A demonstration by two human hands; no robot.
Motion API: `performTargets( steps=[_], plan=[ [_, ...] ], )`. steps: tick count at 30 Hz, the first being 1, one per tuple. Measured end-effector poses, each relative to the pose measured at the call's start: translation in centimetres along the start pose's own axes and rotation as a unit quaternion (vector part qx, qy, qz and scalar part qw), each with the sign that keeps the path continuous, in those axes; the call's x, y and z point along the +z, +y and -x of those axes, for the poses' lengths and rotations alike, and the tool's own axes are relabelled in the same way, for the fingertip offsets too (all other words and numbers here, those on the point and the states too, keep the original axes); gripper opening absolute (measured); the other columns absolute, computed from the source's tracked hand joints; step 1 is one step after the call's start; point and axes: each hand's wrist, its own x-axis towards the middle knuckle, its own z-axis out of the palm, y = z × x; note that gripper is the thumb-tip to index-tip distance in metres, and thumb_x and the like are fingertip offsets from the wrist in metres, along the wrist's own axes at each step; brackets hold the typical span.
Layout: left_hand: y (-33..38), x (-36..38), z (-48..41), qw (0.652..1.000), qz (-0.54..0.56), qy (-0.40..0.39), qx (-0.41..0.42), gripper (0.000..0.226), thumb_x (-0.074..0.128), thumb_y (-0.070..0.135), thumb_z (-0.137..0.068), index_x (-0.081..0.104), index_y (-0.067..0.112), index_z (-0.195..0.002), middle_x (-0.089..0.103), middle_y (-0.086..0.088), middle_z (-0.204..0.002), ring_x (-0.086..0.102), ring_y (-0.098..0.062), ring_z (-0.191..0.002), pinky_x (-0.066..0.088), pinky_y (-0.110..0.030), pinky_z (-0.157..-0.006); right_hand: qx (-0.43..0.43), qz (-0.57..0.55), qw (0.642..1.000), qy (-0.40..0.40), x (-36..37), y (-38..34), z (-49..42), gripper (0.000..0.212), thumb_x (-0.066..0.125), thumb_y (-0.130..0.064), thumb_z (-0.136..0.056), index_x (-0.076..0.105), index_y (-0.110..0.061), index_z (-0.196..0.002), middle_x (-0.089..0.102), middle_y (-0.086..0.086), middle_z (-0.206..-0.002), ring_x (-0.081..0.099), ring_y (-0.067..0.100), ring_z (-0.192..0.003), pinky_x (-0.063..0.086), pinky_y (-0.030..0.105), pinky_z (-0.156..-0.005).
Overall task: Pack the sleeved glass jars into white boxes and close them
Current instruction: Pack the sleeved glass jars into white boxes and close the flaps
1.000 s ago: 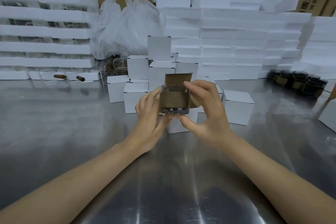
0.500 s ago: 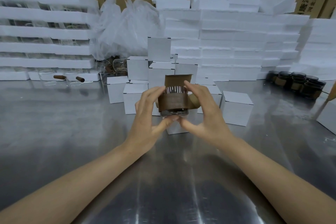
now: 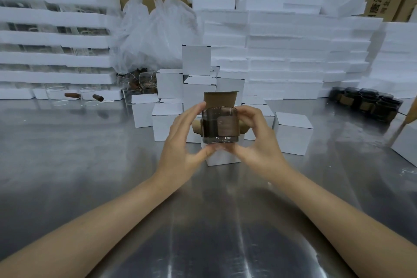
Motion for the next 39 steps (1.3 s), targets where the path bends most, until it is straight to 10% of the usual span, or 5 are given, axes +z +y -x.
performTargets(
  steps=[7,13,29,32,39],
  plan=[
    [0.1,-0.3,0.2,0.999,-0.009,-0.041,0.018,0.073,0.062,0.033,-0.081,0.032,0.013,-0.145,0.049,0.005,-0.135,0.05,-0.001,-0.116,0.036,-0.016,-0.1,0.051,-0.02,0.997,-0.059,0.0,0.1,0.3,0.061,0.077,-0.04,-0.074,0.043,-0.047,-0.124,0.059,-0.033,-0.114,0.047,0.019,-0.127,0.035,0.052,-0.107],
    [0.4,-0.4,0.3,0.998,0.018,-0.008,-0.062,0.065,0.055,0.056,-0.079,0.027,0.046,-0.137,0.045,0.03,-0.131,0.044,-0.003,-0.127,0.032,-0.019,-0.106,0.028,0.014,0.999,-0.036,-0.3,-0.2,0.1,0.062,0.065,-0.058,-0.075,0.041,-0.053,-0.132,0.049,-0.032,-0.125,0.044,0.011,-0.127,0.038,0.043,-0.108],
    [0.0,-0.2,-0.1,0.994,-0.018,-0.009,-0.103,0.062,0.047,0.061,-0.078,0.061,0.023,-0.125,0.06,0.02,-0.11,0.048,-0.018,-0.117,0.027,-0.005,-0.091,0.015,0.05,0.999,-0.009,-0.2,-0.7,0.0,0.05,0.066,-0.062,-0.068,0.046,-0.052,-0.113,0.055,-0.044,-0.097,0.047,-0.011,-0.105,0.037,0.033,-0.1],
    [0.2,-0.4,-0.1,0.994,-0.003,-0.004,-0.105,0.066,0.052,0.06,-0.076,0.046,0.032,-0.136,0.056,0.019,-0.121,0.046,-0.016,-0.124,0.03,-0.013,-0.099,-0.004,0.087,0.996,-0.022,-0.4,-0.4,-0.1,0.061,0.065,-0.061,-0.073,0.045,-0.044,-0.128,0.057,-0.036,-0.093,0.04,-0.012,-0.105,0.03,0.017,-0.099],
    [1.2,-0.2,0.0,1.0,-0.028,0.001,0.002,0.072,0.068,0.031,-0.08,0.03,0.027,-0.142,0.049,0.004,-0.14,0.053,-0.02,-0.121,0.036,-0.045,-0.108,0.021,-0.022,0.999,-0.021,-0.6,-1.1,0.2,0.063,0.048,-0.076,-0.077,0.039,-0.048,-0.132,0.059,-0.007,-0.117,0.052,0.015,-0.109,0.039,0.028,-0.099]
  ],
)
